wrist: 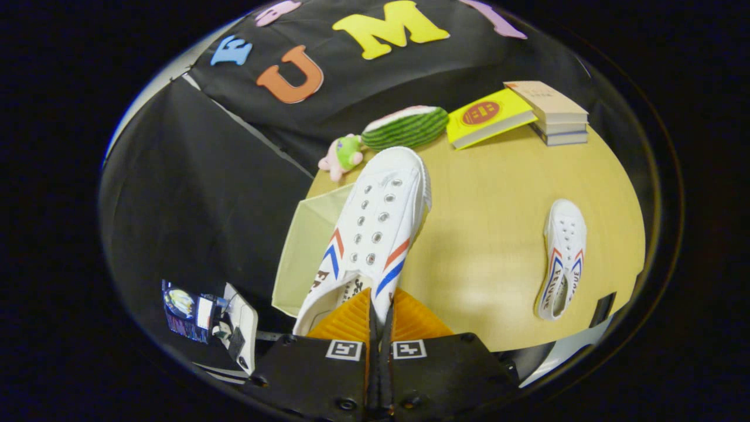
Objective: Open the storage box then place both shoes into the box .Put the left shoe in first, then the right shoe, with the right side of both shoes facing outward in a uniform manner.
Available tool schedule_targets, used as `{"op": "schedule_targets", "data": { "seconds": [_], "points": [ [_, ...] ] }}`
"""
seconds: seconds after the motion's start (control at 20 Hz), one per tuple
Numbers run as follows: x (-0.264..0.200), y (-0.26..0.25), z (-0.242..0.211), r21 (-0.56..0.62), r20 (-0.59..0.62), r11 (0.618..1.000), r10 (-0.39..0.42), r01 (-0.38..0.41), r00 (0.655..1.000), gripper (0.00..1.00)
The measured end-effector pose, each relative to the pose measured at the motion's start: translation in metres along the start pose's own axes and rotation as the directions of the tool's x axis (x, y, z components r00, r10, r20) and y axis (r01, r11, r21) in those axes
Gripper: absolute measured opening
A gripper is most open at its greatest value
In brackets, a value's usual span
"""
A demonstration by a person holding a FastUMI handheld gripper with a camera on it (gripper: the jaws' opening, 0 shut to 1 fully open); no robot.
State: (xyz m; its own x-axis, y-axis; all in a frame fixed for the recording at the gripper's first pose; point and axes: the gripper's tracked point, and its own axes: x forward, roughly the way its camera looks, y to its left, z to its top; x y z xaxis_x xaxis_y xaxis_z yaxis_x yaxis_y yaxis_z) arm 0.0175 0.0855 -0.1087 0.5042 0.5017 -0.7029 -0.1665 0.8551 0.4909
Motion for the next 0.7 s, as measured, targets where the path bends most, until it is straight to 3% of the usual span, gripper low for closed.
{"op": "schedule_targets", "data": {
  "seconds": [0.15,0.35,0.55,0.7],
  "points": [
    [-0.008,0.054,0.014,-0.043,0.040,0.999,0.034,-0.032,0.999,0.06],
    [0.021,0.100,0.010,-0.078,0.038,0.996,0.055,-0.052,0.998,0.06],
    [0.075,0.125,-0.003,-0.017,-0.003,0.992,0.122,-0.122,0.993,0.06],
    [0.101,0.129,-0.002,0.045,-0.022,0.993,0.109,-0.108,0.994,0.06]
  ]
}}
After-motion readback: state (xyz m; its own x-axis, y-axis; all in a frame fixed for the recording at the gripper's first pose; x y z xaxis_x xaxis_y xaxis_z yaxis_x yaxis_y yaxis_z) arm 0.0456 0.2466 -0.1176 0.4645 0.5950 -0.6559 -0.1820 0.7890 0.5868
